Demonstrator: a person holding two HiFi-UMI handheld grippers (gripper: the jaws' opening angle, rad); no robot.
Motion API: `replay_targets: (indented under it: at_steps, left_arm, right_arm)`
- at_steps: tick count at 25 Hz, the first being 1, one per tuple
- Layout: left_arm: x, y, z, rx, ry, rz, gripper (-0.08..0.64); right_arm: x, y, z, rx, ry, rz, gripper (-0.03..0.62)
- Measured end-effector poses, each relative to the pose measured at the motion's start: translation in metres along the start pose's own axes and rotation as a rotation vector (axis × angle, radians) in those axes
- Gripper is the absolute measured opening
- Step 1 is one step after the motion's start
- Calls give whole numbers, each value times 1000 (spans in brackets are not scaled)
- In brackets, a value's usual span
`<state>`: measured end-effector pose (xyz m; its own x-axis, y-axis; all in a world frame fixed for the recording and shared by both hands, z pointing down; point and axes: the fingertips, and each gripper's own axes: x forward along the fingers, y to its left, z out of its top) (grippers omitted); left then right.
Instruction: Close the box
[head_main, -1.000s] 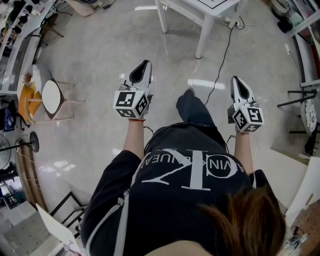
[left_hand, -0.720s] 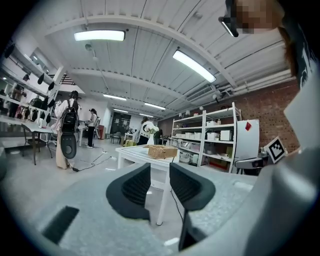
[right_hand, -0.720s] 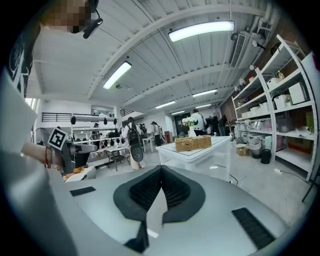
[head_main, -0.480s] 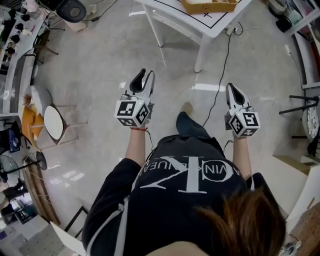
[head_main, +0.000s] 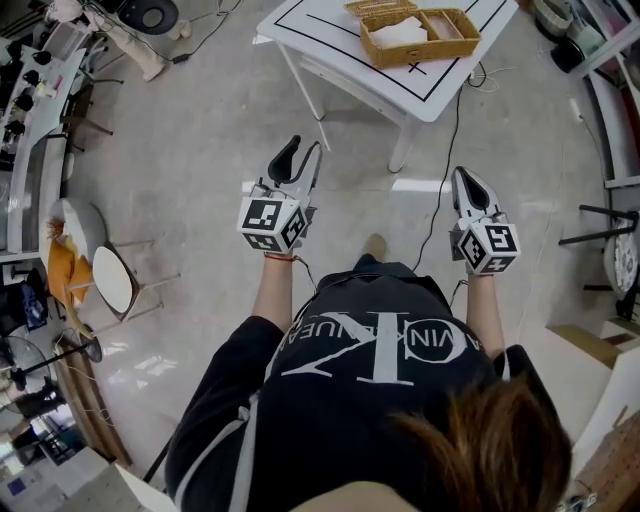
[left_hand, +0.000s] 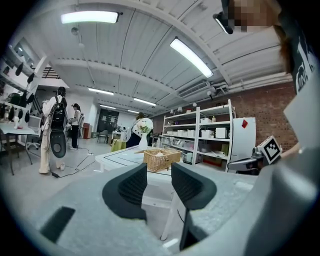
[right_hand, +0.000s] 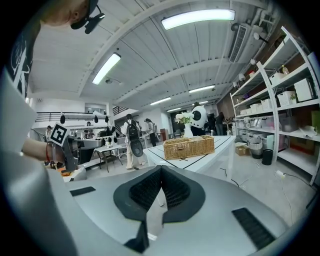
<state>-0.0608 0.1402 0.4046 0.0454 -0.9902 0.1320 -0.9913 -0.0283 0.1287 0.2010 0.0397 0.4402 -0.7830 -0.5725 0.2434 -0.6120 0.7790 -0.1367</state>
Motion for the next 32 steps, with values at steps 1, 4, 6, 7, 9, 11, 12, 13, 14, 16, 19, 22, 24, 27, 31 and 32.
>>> replay_targets:
  at_steps: [1, 4, 6, 7, 9, 11, 12, 13, 14, 16, 19, 22, 24, 27, 31, 32]
  left_arm:
    - [8, 3, 1, -3, -2, -5, 149]
    - [25, 13, 6, -11, -2, -9, 149]
    - [32, 16, 7, -13, 5, -12, 149]
    - [36, 17, 6, -12, 10, -13, 149]
    - [44, 18, 4, -12, 22, -16, 149]
    - [50, 17, 0, -13, 38, -25, 149]
    - [53, 16, -2, -13, 47, -31, 150]
    - [58, 16, -4, -14, 54, -37, 150]
    - [63, 17, -5, -19, 57, -41, 150]
    - [75, 20, -3, -41, 55, -49, 150]
    - [97, 27, -1, -74, 68, -54, 150]
    - [131, 37, 1, -71, 99, -61, 150]
    - [156, 44, 9, -68, 105, -83, 150]
    - [189, 56, 21, -66, 109, -114, 153]
    - [230, 68, 22, -93, 147, -156, 155]
    - [240, 73, 22, -100, 155, -165, 155]
  right_arm:
    - [8, -5, 3, 0, 0, -2, -2]
    - [26, -10, 11, -6, 2, 4, -2]
    - [34, -11, 15, -11, 5, 12, -2]
    - [38, -12, 16, -11, 5, 16, -2]
    - [45, -14, 17, -10, 6, 23, -2]
    - [48, -13, 15, -8, 9, 27, -2]
    - [49, -14, 13, -5, 10, 27, -2]
    - [50, -15, 13, -2, 10, 26, -2]
    - [53, -17, 12, 1, 8, 24, -2]
    - [57, -21, 13, 4, 6, 20, -2]
    - [63, -30, 16, 9, 1, -3, -2]
    - [77, -47, 22, 8, -4, -47, -2]
    - [91, -56, 28, 11, -3, -69, -2]
    - [115, -65, 37, 18, -4, -86, -2]
    - [141, -78, 41, 40, 5, -117, -2]
    - [149, -81, 41, 45, 10, -123, -2]
